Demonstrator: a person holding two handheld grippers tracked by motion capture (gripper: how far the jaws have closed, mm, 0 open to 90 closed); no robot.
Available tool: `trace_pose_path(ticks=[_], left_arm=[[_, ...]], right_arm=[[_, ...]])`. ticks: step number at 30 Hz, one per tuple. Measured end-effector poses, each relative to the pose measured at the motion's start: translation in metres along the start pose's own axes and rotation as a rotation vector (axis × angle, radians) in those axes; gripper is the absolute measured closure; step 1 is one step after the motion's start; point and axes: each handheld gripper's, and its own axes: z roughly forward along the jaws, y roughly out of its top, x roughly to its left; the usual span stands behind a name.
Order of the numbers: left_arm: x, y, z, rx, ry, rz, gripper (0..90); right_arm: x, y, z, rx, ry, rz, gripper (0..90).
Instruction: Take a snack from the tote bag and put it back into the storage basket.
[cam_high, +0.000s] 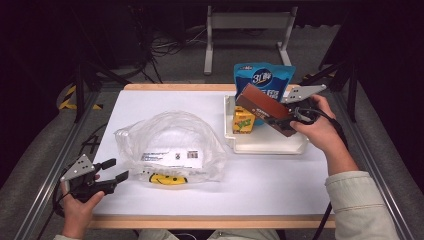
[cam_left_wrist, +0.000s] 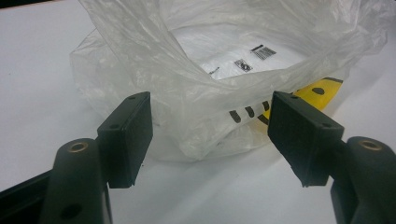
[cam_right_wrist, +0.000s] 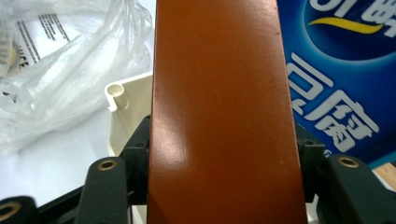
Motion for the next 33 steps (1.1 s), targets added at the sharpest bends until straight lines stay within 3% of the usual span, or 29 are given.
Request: trace_pose_path(ticks=[8, 33], left_arm=[[0.000, 0.000, 0.000, 0.000, -0.001, 0.001, 31.5], [0.000, 0.001, 0.001, 0.004, -0.002, 0.006, 31.5]], right_arm=[[-0.004, -0.007, -0.001, 0.004, -0.007, -0.022, 42.5], [0.007, -0.035, 0.014, 0.048, 0.064, -0.060, 42.5]])
